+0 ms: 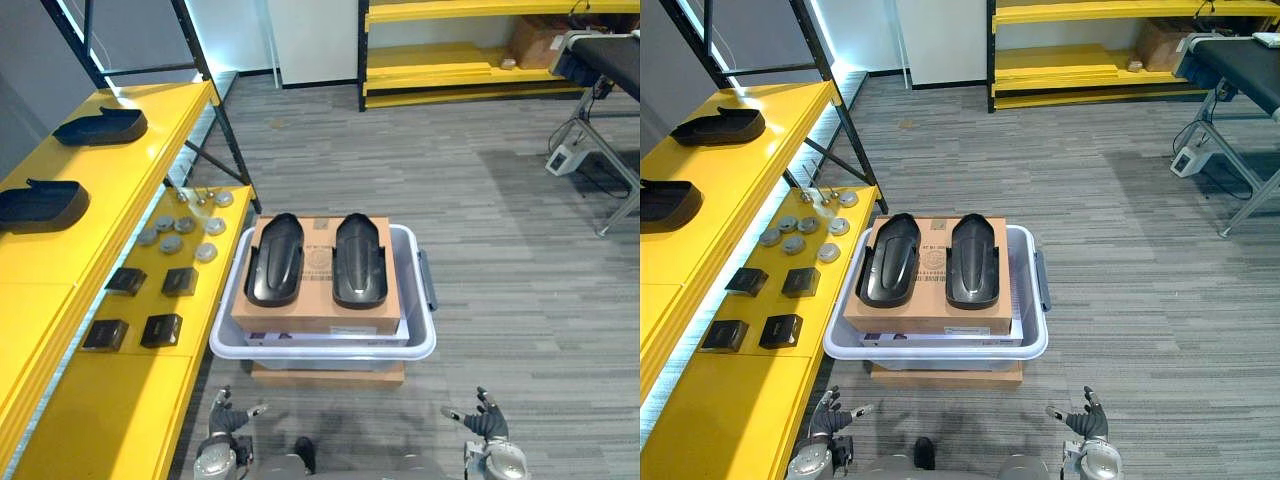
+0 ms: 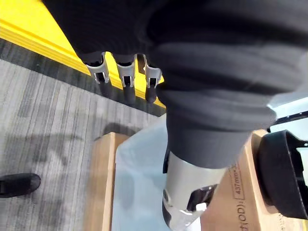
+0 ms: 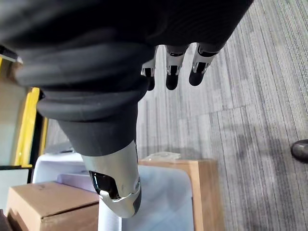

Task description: Walk over and take plastic housings, then place them on the shelf

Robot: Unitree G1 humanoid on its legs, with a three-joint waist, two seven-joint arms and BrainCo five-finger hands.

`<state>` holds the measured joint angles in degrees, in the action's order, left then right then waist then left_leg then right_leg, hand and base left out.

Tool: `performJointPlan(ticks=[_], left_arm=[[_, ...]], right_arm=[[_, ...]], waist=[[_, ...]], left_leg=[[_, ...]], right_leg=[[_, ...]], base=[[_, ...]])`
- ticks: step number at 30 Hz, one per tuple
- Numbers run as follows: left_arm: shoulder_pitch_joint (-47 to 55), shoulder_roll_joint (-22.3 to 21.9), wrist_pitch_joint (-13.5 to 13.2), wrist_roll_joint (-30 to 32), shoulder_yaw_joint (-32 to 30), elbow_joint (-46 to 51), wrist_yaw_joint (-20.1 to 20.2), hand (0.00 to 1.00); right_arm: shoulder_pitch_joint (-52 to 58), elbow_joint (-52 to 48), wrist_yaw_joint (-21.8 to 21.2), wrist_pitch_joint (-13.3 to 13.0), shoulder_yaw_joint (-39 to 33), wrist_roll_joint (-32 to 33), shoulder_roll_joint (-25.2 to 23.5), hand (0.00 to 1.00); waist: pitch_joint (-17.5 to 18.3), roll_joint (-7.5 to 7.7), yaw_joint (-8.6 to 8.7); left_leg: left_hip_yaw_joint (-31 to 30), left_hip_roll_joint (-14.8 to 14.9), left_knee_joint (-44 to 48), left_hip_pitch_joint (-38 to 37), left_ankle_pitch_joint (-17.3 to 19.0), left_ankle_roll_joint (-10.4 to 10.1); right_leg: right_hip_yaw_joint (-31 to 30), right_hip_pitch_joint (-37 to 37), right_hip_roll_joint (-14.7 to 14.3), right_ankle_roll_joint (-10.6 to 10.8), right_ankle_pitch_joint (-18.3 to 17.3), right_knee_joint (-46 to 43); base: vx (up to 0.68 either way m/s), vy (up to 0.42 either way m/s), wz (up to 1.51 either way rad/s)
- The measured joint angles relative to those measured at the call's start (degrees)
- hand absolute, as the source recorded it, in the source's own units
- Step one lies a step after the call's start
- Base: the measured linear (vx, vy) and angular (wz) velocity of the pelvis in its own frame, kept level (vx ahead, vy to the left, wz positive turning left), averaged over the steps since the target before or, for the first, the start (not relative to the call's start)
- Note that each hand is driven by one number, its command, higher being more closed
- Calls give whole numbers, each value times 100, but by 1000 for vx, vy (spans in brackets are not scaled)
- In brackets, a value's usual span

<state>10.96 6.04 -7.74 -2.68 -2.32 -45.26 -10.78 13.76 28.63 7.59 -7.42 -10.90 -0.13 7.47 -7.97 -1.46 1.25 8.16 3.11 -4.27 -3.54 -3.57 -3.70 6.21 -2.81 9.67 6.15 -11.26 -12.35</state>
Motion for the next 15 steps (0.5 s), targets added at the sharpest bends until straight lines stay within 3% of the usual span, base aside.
performJointPlan(ticks=[7,15], left_arm=[[67,143,-24,115,64,89,83,0],[172,133,-48,129,230,197,207,0]], right_arm=[[-79,-1805,115,-208,-34,-326,61,0],[-1329,-1668,357,-235,247,-788,452,0]], waist=[[115,194,-33],[112,169,-95]], left_leg=[[-9,5,-105,-34,-7,2],[-191,-4,-113,33,-21,16]], right_leg=[[20,-224,-52,-21,121,380],[207,-298,-56,-22,128,455]], base=[[101,-14,1],[9,-8,12]])
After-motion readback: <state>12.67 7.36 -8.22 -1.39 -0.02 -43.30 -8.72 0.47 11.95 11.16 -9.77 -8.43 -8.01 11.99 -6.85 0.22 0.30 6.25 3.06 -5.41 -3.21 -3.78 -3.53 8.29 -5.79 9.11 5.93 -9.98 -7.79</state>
